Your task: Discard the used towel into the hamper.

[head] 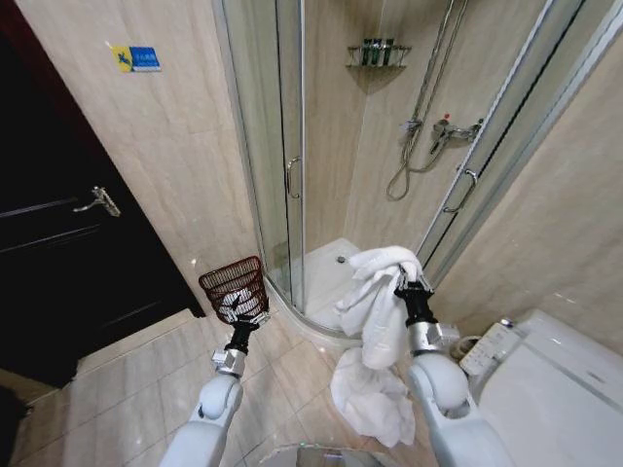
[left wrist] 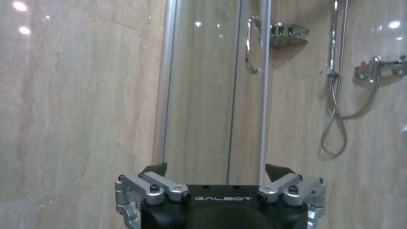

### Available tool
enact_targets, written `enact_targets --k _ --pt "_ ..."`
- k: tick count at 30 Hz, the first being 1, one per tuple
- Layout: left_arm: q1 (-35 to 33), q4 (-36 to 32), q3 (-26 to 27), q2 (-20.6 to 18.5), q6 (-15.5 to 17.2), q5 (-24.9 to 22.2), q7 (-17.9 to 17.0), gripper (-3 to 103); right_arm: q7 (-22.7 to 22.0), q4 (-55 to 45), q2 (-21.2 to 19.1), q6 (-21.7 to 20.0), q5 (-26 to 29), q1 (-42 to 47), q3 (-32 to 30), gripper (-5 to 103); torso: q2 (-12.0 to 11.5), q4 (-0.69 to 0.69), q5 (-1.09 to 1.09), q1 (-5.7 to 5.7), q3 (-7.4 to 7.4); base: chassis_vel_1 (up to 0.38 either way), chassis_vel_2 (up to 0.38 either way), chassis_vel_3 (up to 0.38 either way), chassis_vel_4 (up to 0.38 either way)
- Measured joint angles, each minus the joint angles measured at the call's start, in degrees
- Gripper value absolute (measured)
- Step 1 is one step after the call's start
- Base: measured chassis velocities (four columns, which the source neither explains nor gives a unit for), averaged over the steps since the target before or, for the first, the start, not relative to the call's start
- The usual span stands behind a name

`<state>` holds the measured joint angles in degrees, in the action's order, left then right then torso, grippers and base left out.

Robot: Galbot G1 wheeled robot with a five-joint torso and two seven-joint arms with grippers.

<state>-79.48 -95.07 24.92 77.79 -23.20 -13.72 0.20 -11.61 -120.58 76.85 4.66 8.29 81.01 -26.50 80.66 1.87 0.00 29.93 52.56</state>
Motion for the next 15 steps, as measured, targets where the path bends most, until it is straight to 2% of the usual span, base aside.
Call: enact_targets --k 8,15 --pt "-0.1 1.0 -0.8 0.6 -2.0 -1.2 0.9 100 0.4 -0.9 1.1 0.1 -1.6 1.0 -0.1 8 0.0 0.0 0.0 0.0 0.0 0.0 0.0 0.0 0.0" --pt "-0.3 0.7 -0.7 0.5 0.2 -0.4 0.7 100 0.4 -1.2 1.4 0.5 -2.0 1.5 -0.1 8 0.0 0.0 0.0 0.01 0.0 0.0 0.0 0.0 0.0"
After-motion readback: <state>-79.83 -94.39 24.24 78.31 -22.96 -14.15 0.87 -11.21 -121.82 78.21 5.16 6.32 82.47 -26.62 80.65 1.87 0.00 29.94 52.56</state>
